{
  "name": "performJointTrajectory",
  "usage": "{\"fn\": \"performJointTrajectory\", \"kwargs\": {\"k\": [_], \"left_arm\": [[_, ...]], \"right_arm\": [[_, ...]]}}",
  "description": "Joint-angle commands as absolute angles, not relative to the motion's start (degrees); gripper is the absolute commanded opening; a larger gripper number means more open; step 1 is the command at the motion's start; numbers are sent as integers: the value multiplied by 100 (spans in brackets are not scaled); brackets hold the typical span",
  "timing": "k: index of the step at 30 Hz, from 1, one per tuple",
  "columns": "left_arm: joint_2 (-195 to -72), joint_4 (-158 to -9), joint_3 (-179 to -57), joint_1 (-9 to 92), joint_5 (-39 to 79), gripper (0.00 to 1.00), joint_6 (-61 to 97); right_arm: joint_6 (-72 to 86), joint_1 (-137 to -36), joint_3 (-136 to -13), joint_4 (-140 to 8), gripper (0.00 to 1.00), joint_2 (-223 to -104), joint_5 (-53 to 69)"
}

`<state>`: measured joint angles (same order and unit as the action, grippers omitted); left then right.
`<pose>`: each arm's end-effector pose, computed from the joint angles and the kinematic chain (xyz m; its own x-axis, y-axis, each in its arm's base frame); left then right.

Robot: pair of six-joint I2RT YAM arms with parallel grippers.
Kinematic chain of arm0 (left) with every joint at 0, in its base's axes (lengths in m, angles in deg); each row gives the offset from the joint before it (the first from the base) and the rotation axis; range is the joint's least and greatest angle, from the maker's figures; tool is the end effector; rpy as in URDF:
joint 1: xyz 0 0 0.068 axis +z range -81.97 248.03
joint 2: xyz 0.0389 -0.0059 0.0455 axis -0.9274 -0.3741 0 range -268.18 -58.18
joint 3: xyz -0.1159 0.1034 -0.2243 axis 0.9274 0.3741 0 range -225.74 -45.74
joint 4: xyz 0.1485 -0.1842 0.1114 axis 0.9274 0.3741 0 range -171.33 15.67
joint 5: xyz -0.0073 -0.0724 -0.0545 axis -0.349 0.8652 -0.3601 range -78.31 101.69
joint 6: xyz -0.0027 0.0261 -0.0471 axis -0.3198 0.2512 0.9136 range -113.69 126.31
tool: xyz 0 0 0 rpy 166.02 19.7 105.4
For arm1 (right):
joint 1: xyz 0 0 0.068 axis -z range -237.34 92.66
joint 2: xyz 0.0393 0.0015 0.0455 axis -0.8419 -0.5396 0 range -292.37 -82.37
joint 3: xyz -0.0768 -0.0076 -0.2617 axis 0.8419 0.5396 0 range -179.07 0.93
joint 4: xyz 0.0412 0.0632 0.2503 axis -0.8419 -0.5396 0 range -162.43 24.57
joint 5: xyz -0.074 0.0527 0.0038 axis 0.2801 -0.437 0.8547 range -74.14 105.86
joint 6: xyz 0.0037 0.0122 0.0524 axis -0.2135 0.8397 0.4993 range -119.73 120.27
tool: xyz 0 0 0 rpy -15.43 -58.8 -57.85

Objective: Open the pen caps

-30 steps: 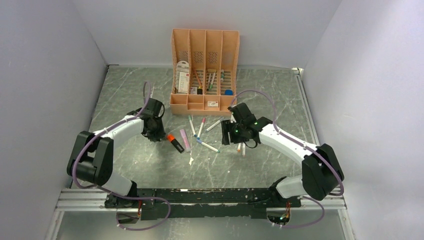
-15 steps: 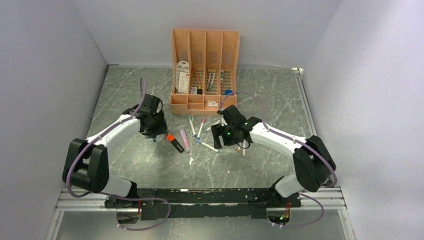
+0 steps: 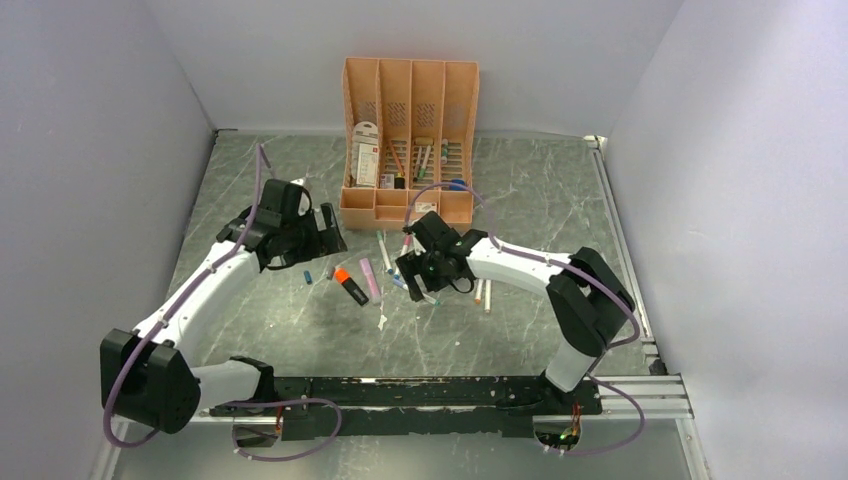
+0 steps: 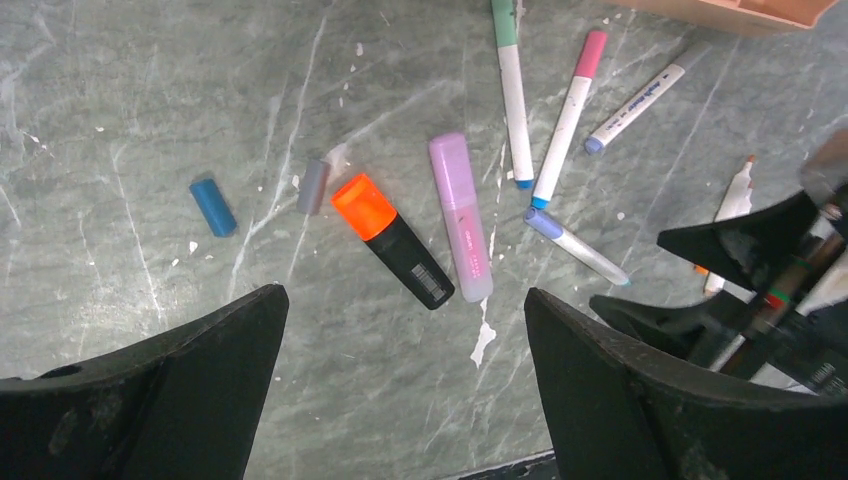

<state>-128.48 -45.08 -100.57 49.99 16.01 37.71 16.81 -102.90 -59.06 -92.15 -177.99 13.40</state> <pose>0.2380 -0.0803 0.2685 -0.8212 -0.2789 -0.4979 -0.0874 0.9236 -0.3732 0.2305 0.2372 0.1852 -0.8016 -0.4112 -0.4340 -0.5206 0.8370 0.1686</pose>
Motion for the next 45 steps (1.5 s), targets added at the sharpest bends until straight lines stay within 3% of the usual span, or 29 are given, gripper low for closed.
{"fn": "performJointTrajectory", "kwargs": {"k": [1,10,22,25,33,45], "left_arm": [[-12607,-4319,-10170,5045,1817,100,3702],[-12579,-4478,-10039,5044,2006,100,3727],[-12437,-4756,-9889,5046,2378,100,3806],[-12420,-4903,-9799,5045,2579,100,3867],[-12360,-5520,-9507,5041,3347,100,4150],[-11991,-6787,-8763,5019,4149,100,5000]], "right_arm": [[1373,-10327,-6088,-9142,77,-18087,1505],[1279,-10540,-6162,-9100,66,-18544,1668],[1619,-11142,-5959,-9197,20,-18705,1902],[1778,-11178,-5796,-9180,14,-18531,1743],[2223,-11176,-5426,-9175,2,-17806,1305],[2974,-10938,-5606,-8736,0,-16836,213]]}}
